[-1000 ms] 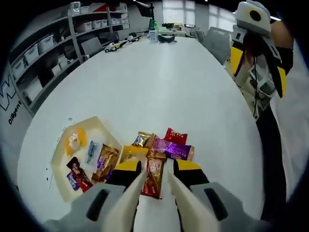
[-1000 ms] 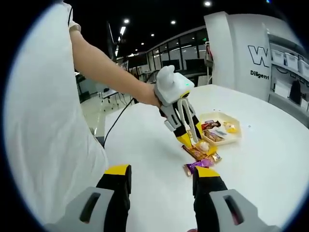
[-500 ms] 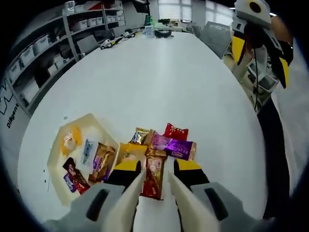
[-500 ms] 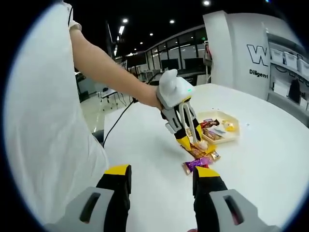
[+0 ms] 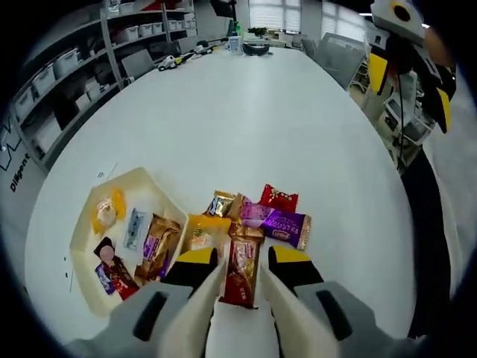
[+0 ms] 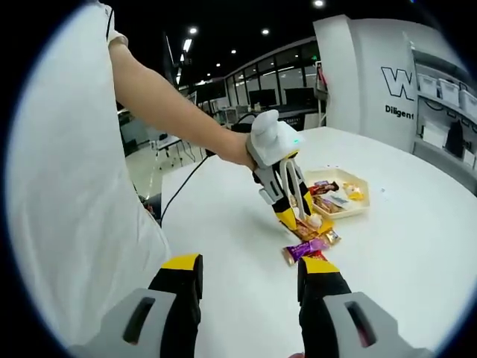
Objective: Place the target food into the container with the food tongs after gripping and lifting it, then release it inside without dropping or visibly crushing the food.
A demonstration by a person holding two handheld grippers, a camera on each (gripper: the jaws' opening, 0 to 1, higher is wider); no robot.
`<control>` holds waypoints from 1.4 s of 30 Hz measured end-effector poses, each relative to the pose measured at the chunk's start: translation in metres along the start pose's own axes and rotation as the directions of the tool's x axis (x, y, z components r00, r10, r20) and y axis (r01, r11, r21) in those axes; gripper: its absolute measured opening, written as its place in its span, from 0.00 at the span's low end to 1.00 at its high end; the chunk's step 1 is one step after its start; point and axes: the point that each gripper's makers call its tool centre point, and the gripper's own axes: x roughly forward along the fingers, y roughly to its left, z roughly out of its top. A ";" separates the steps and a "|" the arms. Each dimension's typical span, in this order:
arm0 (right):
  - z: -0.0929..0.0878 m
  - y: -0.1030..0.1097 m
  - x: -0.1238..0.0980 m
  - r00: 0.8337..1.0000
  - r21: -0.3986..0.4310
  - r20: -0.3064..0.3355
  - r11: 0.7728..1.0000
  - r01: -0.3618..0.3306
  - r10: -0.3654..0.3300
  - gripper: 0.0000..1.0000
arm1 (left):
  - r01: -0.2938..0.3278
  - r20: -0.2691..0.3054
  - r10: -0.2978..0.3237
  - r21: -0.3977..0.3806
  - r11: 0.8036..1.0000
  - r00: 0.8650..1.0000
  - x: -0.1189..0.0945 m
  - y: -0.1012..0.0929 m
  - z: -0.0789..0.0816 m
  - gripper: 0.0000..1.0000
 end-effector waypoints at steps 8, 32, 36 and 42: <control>0.001 0.000 -0.004 1.000 0.002 0.001 1.000 -0.001 0.001 0.48 | 0.009 -0.028 -0.010 -0.021 1.000 1.000 0.004 -0.003 -0.011 0.24; -0.005 0.002 -0.007 0.999 -0.033 -0.003 0.998 -0.052 0.052 0.48 | -0.021 0.035 0.027 -0.153 0.988 0.999 -0.003 -0.014 -0.014 0.18; -0.006 0.000 -0.007 0.998 -0.038 0.000 0.997 -0.062 0.063 0.47 | -0.025 0.060 0.036 -0.187 0.982 0.998 -0.012 -0.012 -0.006 0.18; -0.006 0.000 -0.006 0.996 -0.052 0.006 0.995 -0.083 0.084 0.47 | -0.039 0.106 0.067 -0.248 0.968 0.992 -0.026 -0.004 0.008 0.18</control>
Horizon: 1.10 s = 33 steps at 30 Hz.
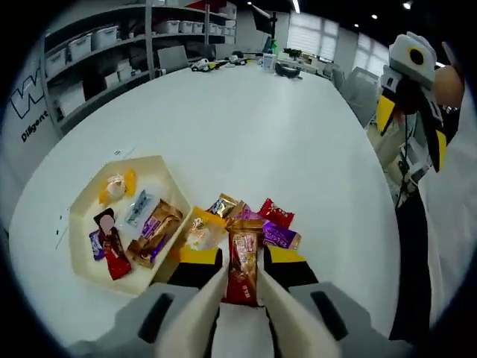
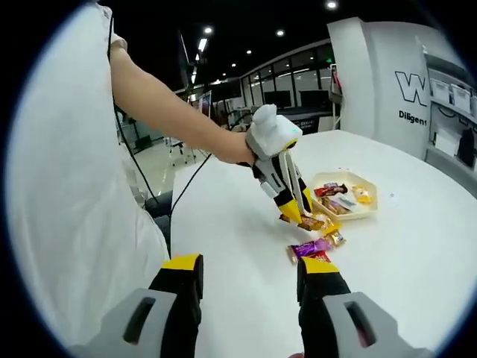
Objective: Place the target food into the container with the food tongs after gripping and lifting it, then release it inside without dropping or visibly crushing the food.
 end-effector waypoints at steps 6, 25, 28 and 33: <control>0.000 -0.001 0.000 1.000 -0.009 -0.001 1.000 -0.011 0.011 0.47 | -0.025 0.058 0.027 -0.030 0.999 0.998 -0.017 0.011 0.021 0.18; 0.004 -0.006 0.003 1.000 -0.010 -0.002 1.000 0.008 -0.008 0.47 | -0.186 0.120 0.196 -0.086 0.979 0.973 -0.041 0.120 0.079 0.19; 0.005 -0.008 0.002 1.000 -0.010 -0.003 1.000 0.018 -0.018 0.47 | -0.195 0.113 0.206 -0.098 0.976 0.972 -0.038 0.132 0.083 0.19; 0.005 -0.009 -0.001 0.999 -0.004 -0.005 0.999 0.039 -0.039 0.47 | -0.218 0.104 0.227 -0.091 0.972 0.968 -0.035 0.146 0.088 0.20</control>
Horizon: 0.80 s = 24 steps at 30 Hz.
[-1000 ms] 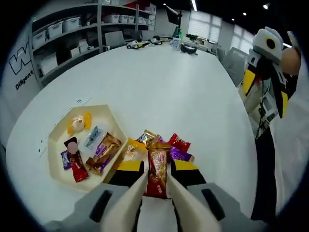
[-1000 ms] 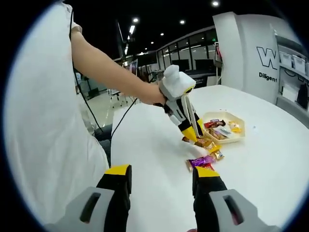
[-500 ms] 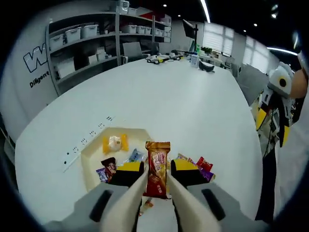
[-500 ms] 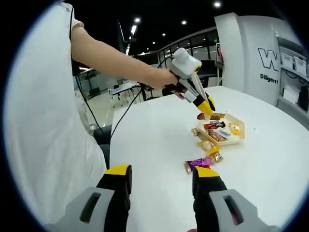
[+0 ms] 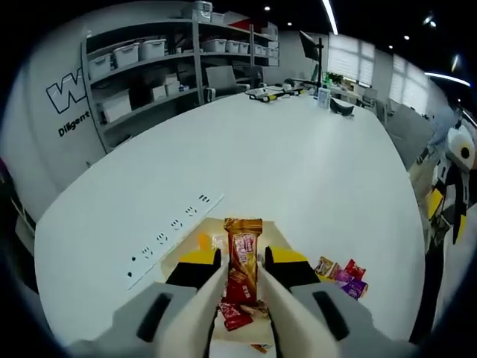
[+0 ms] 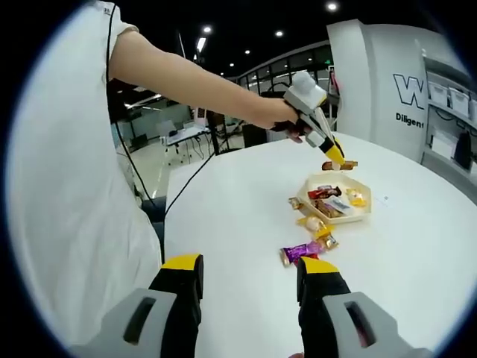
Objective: Place the target food into the container with the food tongs after gripping and lifting it, then release it inside without dropping or visibly crushing the food.
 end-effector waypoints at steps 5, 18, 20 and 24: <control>-0.001 0.001 -0.002 1.000 0.001 -0.004 1.000 0.008 -0.008 0.47 | -0.016 -0.001 0.016 -0.018 1.000 1.000 0.000 0.006 0.006 0.22; 0.006 0.002 0.002 1.000 -0.014 0.006 1.000 0.003 -0.003 0.47 | -0.013 0.002 0.013 0.013 1.000 1.000 -0.014 0.000 0.008 0.22; 0.006 0.002 0.003 1.000 -0.017 0.009 1.000 0.000 0.000 0.47 | -0.012 0.001 0.012 0.024 1.000 1.000 -0.018 -0.004 0.004 0.22; 0.006 0.002 0.005 1.000 -0.023 0.012 1.000 -0.009 0.009 0.47 | -0.015 -0.003 0.015 0.043 0.999 1.000 -0.029 -0.013 -0.009 0.22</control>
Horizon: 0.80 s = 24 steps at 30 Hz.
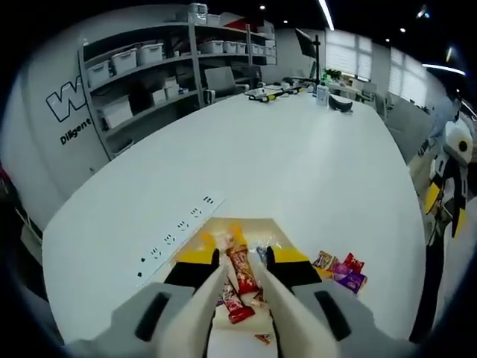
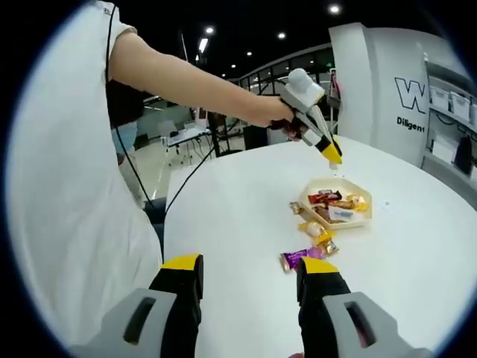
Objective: Place the target food into the container with the food tongs after gripping and lifting it, then release it inside without dropping or visibly crushing the food.
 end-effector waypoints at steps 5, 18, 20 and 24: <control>0.000 0.001 0.002 1.000 -0.008 0.002 1.000 -0.011 0.011 0.47 | -0.013 -0.016 0.013 -0.001 1.000 1.000 -0.010 -0.005 -0.023 0.22; 0.000 0.011 0.008 0.998 -0.043 -0.001 0.997 -0.067 0.067 0.48 | -0.106 -0.081 0.098 -0.104 0.989 0.992 -0.038 -0.014 -0.090 0.23; 0.000 0.012 0.009 0.997 -0.049 0.001 0.996 -0.077 0.077 0.48 | -0.113 -0.092 0.103 -0.120 0.986 0.991 -0.040 -0.017 -0.096 0.23; -0.001 0.016 0.008 0.995 -0.063 -0.001 0.993 -0.100 0.100 0.48 | -0.126 -0.104 0.113 -0.133 0.983 0.988 -0.041 -0.022 -0.102 0.23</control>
